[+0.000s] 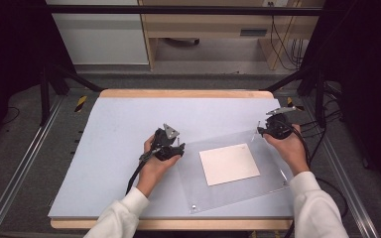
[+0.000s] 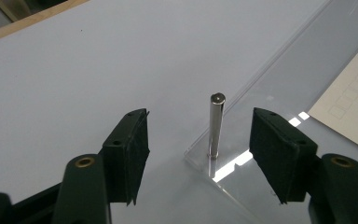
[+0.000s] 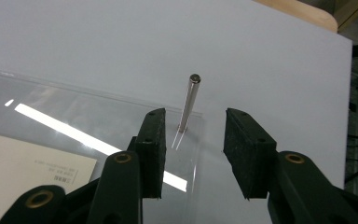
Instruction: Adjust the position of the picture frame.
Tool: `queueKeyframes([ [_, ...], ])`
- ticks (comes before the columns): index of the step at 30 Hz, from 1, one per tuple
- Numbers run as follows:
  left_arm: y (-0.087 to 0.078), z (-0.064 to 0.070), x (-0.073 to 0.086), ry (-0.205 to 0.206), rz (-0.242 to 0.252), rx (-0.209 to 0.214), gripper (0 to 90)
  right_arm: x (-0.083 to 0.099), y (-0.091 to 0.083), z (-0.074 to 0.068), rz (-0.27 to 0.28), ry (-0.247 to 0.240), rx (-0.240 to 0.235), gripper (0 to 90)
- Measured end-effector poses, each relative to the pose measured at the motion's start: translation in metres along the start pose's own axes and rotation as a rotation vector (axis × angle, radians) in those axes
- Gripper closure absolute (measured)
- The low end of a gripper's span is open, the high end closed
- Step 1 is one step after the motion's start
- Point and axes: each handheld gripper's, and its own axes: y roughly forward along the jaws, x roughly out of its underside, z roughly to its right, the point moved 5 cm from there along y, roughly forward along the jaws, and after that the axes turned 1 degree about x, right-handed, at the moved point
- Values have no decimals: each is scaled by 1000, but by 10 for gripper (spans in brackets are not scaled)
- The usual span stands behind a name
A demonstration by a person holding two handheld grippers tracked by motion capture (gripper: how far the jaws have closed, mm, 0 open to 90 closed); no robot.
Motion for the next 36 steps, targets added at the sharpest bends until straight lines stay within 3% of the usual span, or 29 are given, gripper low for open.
queueKeyframes([
  [2,4,-2,0,-14,11,-2,427,-1,10,-1,7,6,-21,606],
  [8,7,-3,0,-10,19,-8,474,-2,29,-3,2,41,-28,677],
  [10,8,-5,1,-10,15,-11,494,-1,33,-3,1,32,-27,701],
  [18,11,-3,1,-13,15,12,570,-2,35,-1,18,45,-30,774],
  [29,16,3,3,-15,12,56,745,-2,40,-3,13,50,-34,808],
  [36,19,5,4,-13,3,73,811,-1,41,-2,8,45,-24,841],
])
